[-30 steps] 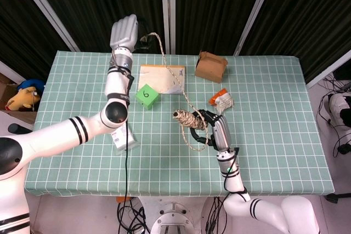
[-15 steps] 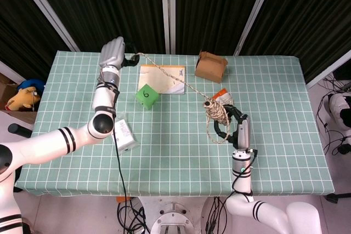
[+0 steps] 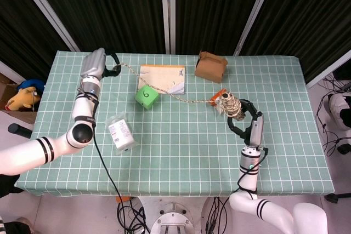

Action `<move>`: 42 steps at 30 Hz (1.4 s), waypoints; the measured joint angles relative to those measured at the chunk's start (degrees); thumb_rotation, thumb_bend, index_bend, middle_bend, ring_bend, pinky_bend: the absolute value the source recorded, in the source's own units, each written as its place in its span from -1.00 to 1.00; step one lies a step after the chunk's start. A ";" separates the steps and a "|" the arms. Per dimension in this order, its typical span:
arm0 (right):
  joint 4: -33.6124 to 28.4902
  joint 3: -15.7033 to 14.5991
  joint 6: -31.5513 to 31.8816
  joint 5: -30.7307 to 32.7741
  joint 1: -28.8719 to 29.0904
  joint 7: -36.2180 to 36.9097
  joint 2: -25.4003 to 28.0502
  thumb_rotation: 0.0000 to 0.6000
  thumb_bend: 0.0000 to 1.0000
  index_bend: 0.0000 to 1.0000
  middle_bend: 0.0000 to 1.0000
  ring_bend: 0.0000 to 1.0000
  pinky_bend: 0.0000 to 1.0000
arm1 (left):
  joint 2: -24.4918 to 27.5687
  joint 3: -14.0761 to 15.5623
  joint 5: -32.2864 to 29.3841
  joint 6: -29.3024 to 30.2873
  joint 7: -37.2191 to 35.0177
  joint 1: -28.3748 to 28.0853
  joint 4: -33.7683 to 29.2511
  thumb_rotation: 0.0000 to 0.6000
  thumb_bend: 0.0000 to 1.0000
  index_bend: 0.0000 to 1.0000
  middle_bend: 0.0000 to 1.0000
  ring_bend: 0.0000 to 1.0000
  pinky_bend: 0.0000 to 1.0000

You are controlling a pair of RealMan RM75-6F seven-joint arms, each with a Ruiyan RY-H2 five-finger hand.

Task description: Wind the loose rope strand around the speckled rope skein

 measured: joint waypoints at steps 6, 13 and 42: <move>-0.55 0.95 0.41 0.64 -0.51 0.15 0.76 1.00 0.15 0.56 0.09 0.11 0.54 | 1.46 1.14 1.03 -0.11 -1.14 2.35 -1.00 1.00 0.12 0.56 -0.30 -0.61 -0.44; -0.42 2.40 -0.30 2.48 -1.09 0.25 1.53 1.00 0.16 0.56 0.09 0.11 0.54 | 2.91 2.10 1.31 -0.69 -1.81 4.16 -1.78 1.00 0.12 0.56 -0.29 -0.59 -0.43; 6.76 9.12 -14.64 10.65 7.87 -5.36 0.98 1.00 0.16 0.58 0.09 0.11 0.54 | 22.12 -8.14 11.25 4.43 -4.13 3.31 -34.92 1.00 0.12 0.60 -0.24 -0.57 -0.42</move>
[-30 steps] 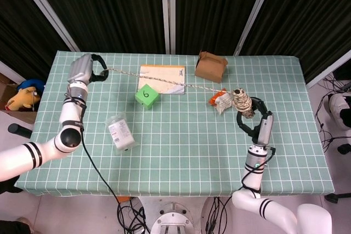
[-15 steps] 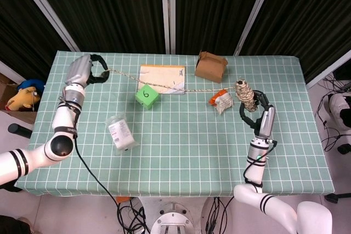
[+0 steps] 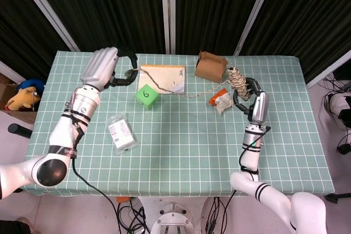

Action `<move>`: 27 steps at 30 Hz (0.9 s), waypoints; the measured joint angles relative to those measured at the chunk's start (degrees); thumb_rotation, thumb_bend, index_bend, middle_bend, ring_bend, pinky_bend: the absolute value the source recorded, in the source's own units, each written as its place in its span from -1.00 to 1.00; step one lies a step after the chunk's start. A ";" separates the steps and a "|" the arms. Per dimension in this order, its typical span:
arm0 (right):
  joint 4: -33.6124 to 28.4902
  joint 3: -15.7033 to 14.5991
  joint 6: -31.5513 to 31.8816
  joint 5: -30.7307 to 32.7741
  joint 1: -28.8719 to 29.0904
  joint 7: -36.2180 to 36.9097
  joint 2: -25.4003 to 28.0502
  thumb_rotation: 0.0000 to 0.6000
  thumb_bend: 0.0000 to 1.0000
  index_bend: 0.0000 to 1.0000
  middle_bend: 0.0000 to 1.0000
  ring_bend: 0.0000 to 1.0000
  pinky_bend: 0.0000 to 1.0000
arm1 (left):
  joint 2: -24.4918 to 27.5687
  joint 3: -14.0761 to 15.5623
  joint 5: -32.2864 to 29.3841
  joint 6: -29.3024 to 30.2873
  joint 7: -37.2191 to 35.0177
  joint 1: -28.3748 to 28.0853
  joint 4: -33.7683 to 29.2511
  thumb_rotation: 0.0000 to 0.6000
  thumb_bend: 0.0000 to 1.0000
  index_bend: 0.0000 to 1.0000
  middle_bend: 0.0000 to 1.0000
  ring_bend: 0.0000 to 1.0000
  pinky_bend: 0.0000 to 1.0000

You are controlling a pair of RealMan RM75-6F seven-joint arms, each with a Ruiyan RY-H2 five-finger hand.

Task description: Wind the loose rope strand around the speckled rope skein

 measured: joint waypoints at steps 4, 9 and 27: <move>-0.12 -0.32 -0.43 -0.43 1.31 -2.03 0.21 1.00 0.17 0.58 0.09 0.11 0.54 | 2.28 -2.51 -4.32 -0.48 0.88 -3.64 -1.42 1.00 0.12 0.60 -0.24 -0.57 -0.42; -0.56 -0.42 -1.48 -0.41 3.02 -3.63 -0.08 1.00 0.17 0.58 0.09 0.11 0.54 | 3.64 -4.41 -10.01 -1.16 3.96 -11.44 -2.07 1.00 0.12 0.61 -0.23 -0.57 -0.42; 2.04 -4.20 -6.25 -2.81 9.76 -7.59 -6.04 1.00 0.16 0.59 0.09 0.11 0.54 | -13.17 -1.37 -19.99 -1.58 14.17 -36.20 17.46 1.00 0.12 0.62 -0.23 -0.57 -0.43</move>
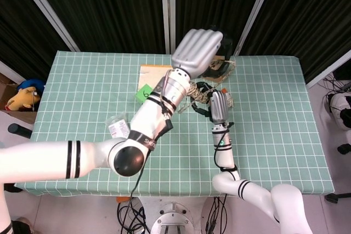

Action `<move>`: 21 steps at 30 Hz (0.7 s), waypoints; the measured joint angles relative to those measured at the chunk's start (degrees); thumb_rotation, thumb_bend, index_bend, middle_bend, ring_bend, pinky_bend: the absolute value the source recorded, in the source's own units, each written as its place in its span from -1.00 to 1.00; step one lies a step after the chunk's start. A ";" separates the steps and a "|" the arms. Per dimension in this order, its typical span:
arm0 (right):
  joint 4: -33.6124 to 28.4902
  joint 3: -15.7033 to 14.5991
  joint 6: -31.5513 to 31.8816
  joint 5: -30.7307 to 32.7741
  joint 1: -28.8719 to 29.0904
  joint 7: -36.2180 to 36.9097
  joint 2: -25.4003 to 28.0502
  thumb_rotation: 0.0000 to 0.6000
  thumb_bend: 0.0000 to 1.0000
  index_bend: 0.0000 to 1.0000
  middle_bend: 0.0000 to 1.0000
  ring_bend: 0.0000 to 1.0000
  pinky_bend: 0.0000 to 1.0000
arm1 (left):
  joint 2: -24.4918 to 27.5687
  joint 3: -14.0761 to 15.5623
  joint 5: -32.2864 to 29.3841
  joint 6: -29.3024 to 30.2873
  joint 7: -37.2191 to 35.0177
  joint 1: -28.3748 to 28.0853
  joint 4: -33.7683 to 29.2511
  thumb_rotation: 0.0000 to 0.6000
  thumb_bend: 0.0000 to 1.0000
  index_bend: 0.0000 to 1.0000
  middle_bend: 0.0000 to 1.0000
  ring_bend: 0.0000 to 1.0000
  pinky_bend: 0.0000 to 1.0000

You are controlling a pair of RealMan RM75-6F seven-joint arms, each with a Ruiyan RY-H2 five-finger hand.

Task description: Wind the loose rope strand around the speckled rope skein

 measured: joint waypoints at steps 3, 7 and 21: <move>1.18 -0.41 -0.83 -0.64 1.64 0.00 -1.37 1.00 0.17 0.59 0.09 0.11 0.54 | -1.83 0.18 -0.93 -0.51 -0.28 -1.14 3.37 1.00 0.12 0.62 -0.23 -0.57 -0.43; 2.05 -1.30 -1.10 -2.13 3.53 0.38 -3.11 1.00 0.16 0.59 0.09 0.11 0.54 | -3.14 0.28 -2.10 -1.18 -1.01 -1.65 6.45 1.00 0.12 0.62 -0.23 -0.57 -0.43; 1.71 -5.79 3.04 -7.21 2.99 5.83 -3.84 1.00 0.16 0.62 0.09 0.11 0.54 | -5.34 0.81 -5.38 -1.54 -4.69 1.92 14.96 1.00 0.12 0.63 -0.23 -0.57 -0.43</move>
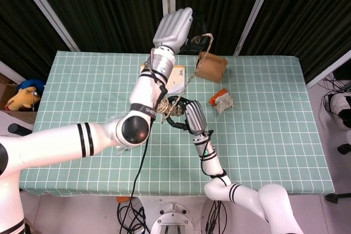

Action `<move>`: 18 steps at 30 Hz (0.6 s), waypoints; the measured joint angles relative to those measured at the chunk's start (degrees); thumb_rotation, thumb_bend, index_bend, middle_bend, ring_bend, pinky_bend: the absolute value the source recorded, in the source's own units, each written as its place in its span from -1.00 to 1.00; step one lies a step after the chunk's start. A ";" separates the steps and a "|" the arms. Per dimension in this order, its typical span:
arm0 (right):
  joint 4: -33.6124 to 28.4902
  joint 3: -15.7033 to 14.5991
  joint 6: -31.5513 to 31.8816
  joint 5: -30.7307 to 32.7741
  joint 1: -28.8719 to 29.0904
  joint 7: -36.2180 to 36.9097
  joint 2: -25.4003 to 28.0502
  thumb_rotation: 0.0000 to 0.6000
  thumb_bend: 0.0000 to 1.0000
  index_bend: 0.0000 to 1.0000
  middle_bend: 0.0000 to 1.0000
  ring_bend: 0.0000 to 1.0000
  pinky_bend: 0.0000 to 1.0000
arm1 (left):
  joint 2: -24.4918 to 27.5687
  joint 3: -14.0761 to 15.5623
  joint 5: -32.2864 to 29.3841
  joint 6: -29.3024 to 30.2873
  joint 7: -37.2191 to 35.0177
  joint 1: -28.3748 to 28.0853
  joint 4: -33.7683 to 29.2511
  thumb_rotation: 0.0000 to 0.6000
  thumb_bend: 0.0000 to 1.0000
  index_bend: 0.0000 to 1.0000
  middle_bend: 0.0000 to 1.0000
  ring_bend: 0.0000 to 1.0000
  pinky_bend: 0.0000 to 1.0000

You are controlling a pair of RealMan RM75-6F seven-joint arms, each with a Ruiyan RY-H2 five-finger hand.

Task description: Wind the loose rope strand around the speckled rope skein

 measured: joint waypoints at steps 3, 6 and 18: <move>-1.02 -1.00 1.65 -1.27 -0.56 0.56 0.34 1.00 0.16 0.63 0.09 0.11 0.54 | -0.85 0.13 -0.26 -0.34 -0.40 0.57 2.21 1.00 0.12 0.63 -0.23 -0.57 -0.43; -2.35 -1.96 3.28 -2.25 -1.53 0.95 0.77 1.00 0.16 0.63 0.09 0.11 0.54 | -1.74 0.36 -0.60 -0.66 -0.63 1.35 4.56 1.00 0.12 0.63 -0.23 -0.57 -0.43; -10.37 -3.98 8.28 -3.54 -7.63 2.36 4.84 1.00 0.16 0.64 0.09 0.11 0.54 | -5.07 3.11 -2.10 -0.96 -0.20 6.63 12.14 1.00 0.12 0.63 -0.23 -0.57 -0.43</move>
